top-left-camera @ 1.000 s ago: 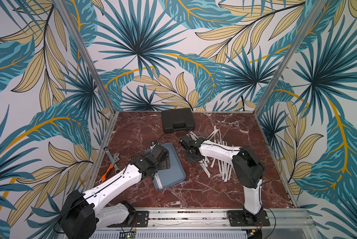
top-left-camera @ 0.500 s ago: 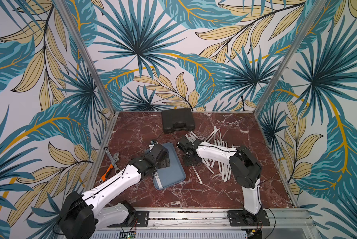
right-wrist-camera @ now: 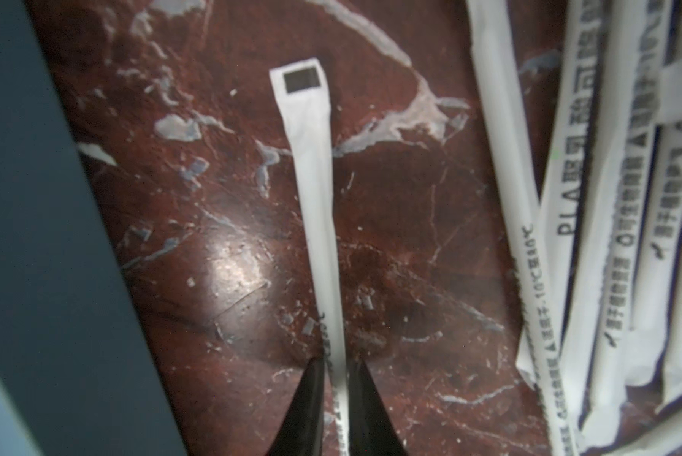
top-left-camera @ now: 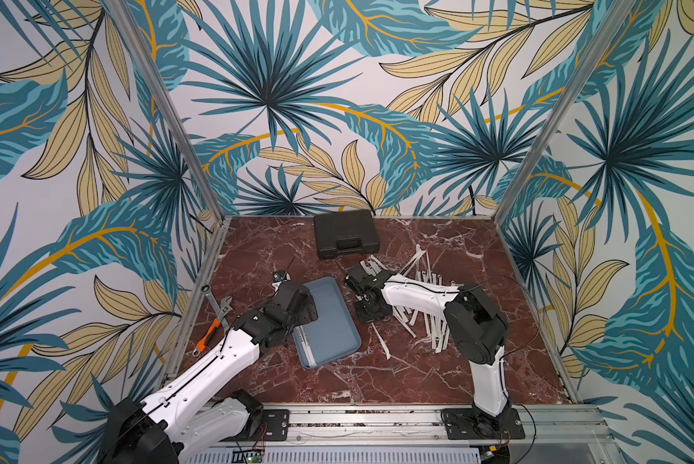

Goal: Put the straws into the storage box
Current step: Pick up the straw from the center of the board, then place the straw in the storage box.

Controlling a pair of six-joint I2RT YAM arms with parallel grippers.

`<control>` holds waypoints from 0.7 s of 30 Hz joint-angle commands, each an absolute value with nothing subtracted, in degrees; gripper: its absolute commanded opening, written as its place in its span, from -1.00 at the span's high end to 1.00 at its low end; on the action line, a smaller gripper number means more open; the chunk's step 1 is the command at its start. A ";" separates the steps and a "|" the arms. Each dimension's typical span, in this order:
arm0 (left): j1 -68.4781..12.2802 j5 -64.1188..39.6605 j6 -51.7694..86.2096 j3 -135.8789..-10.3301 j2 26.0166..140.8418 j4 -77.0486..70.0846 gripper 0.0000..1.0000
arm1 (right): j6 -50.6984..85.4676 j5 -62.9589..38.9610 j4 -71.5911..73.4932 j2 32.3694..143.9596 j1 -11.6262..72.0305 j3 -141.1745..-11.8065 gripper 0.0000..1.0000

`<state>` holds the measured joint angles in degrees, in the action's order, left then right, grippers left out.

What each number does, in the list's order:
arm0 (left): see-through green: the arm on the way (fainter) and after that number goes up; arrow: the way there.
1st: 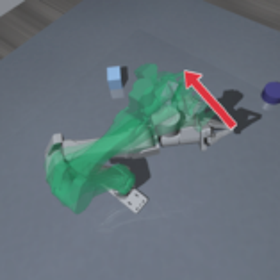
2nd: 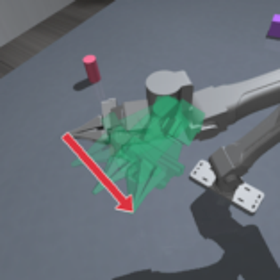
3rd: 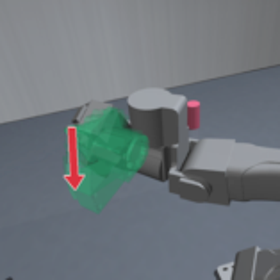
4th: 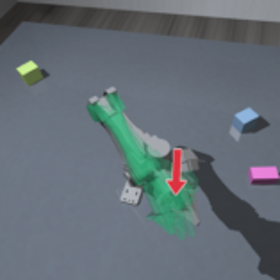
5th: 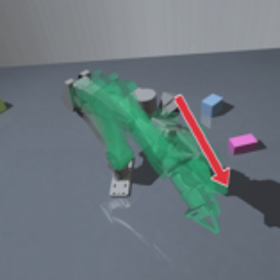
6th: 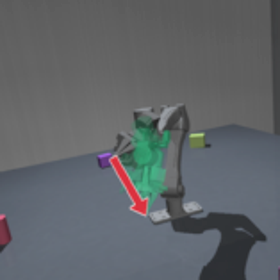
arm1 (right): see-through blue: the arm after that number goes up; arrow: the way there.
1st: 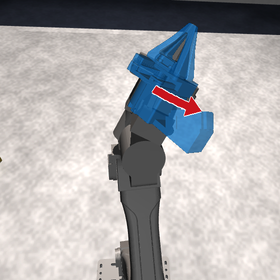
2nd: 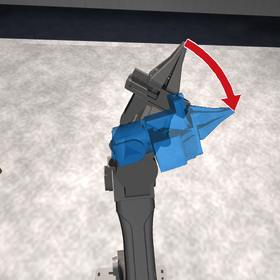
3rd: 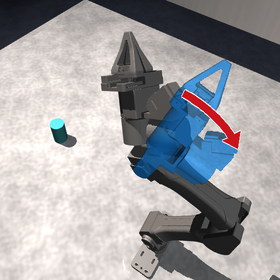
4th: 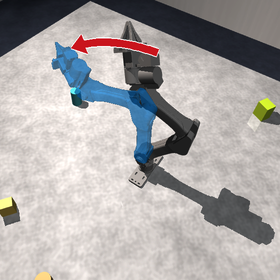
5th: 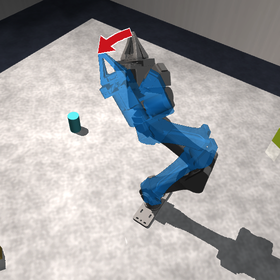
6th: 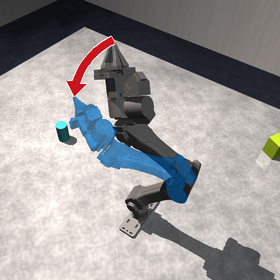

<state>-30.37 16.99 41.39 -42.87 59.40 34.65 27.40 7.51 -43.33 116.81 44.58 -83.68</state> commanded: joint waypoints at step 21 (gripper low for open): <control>-19.65 16.50 40.56 -38.53 50.64 38.24 -0.82 | 30.67 -2.73 -41.05 117.21 53.91 -98.88 0.83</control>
<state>-20.67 16.69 39.53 -39.59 52.18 37.43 27.07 2.09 -43.88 112.92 52.29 -96.75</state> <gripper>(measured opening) 0.911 0.086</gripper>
